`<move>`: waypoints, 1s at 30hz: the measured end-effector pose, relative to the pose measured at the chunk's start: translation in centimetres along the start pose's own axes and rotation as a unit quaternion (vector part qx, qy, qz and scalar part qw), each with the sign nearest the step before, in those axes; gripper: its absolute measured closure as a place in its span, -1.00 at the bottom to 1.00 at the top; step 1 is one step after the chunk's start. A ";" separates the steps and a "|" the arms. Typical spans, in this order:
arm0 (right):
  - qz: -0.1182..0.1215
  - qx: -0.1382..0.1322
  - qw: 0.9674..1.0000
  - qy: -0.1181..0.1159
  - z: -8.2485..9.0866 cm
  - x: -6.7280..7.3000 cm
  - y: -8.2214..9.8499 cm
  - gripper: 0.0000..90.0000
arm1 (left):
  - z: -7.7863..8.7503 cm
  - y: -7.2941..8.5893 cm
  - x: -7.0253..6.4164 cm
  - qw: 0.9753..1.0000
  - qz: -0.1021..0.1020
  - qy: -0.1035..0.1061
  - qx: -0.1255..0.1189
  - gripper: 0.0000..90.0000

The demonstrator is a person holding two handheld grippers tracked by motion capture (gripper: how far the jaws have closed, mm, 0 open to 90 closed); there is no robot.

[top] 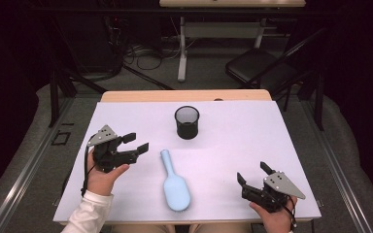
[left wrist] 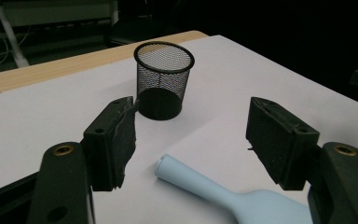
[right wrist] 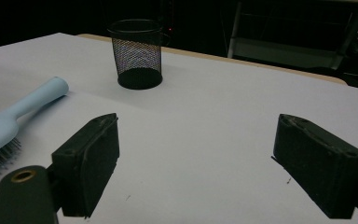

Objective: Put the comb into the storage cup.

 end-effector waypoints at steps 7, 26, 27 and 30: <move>0.000 0.000 1.000 0.000 0.0 0.0 0.0 -0.69 | -0.9 -0.2 0.0 1.000 -0.007 -0.012 0.008 -0.09; 0.000 0.000 1.000 -0.001 -0.1 0.0 0.0 -0.69 | -3.5 -0.3 0.0 0.998 0.006 -0.058 0.022 0.20; 0.000 0.000 1.000 -0.002 -0.1 0.0 0.0 -0.69 | -3.7 -0.3 0.0 0.998 0.015 -0.059 0.020 0.21; 0.000 0.000 1.000 -0.002 -0.1 0.0 0.0 -0.69 | -4.2 -0.2 0.0 0.998 0.034 -0.054 0.023 0.26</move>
Point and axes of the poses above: each handheld gripper's, and its own axes: z roughly backward along the jaws, y roughly out of its underside, x roughly to its left, the point moved 4 cm from there along -z, roughly forward along the jaws, and after that the axes turned 1 degree about -z, right-handed, at the moved point
